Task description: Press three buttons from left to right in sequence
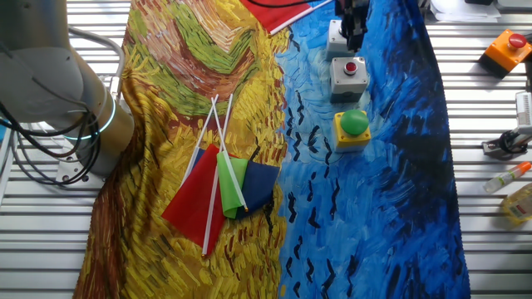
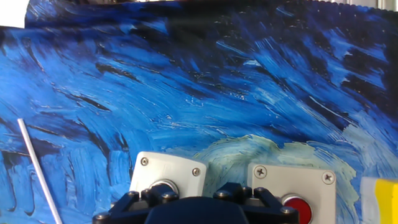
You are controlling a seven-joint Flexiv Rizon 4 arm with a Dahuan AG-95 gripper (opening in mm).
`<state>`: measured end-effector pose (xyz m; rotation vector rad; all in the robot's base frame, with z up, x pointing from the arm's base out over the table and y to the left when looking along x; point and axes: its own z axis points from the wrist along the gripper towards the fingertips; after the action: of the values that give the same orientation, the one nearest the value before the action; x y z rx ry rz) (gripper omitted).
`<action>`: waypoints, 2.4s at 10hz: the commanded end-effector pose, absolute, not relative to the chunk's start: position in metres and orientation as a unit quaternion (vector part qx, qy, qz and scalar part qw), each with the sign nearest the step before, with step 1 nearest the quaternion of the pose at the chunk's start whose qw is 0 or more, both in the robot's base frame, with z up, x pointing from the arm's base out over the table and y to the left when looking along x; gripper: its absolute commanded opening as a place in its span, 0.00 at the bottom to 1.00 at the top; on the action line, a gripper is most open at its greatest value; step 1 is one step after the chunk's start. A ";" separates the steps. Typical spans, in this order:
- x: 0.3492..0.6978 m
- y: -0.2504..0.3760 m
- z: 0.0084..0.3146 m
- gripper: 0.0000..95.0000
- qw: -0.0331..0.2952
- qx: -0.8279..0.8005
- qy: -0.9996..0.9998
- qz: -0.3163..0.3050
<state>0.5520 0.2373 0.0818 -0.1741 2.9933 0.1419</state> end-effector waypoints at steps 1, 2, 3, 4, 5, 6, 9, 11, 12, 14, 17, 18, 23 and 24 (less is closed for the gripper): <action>0.552 0.237 0.082 0.60 0.069 -0.059 0.995 0.047; 0.552 0.237 0.082 0.60 0.069 -0.059 0.995 0.048; 0.552 0.237 0.082 0.60 0.069 -0.059 0.995 0.048; 0.552 0.237 0.082 0.60 0.070 -0.060 0.995 0.048; 0.552 0.236 0.082 0.60 0.070 -0.060 0.994 0.049; 0.554 0.236 0.088 0.60 0.072 -0.063 0.994 0.053; 0.562 0.232 0.116 0.60 0.063 -0.067 0.995 0.049; 0.563 0.232 0.119 0.60 0.065 -0.067 0.994 0.051; 0.564 0.232 0.124 0.60 0.063 -0.068 0.994 0.049; 0.565 0.231 0.133 0.60 0.059 -0.066 0.995 0.049; 0.566 0.231 0.147 0.00 0.051 -0.052 0.996 0.049; 0.566 0.230 0.149 0.00 0.044 -0.053 0.996 0.052; 0.566 0.225 0.155 0.00 0.031 -0.063 0.996 0.054; 0.566 0.221 0.156 0.00 0.028 -0.071 0.996 0.054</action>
<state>0.5661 0.2207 0.1559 -0.2110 3.0711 0.1659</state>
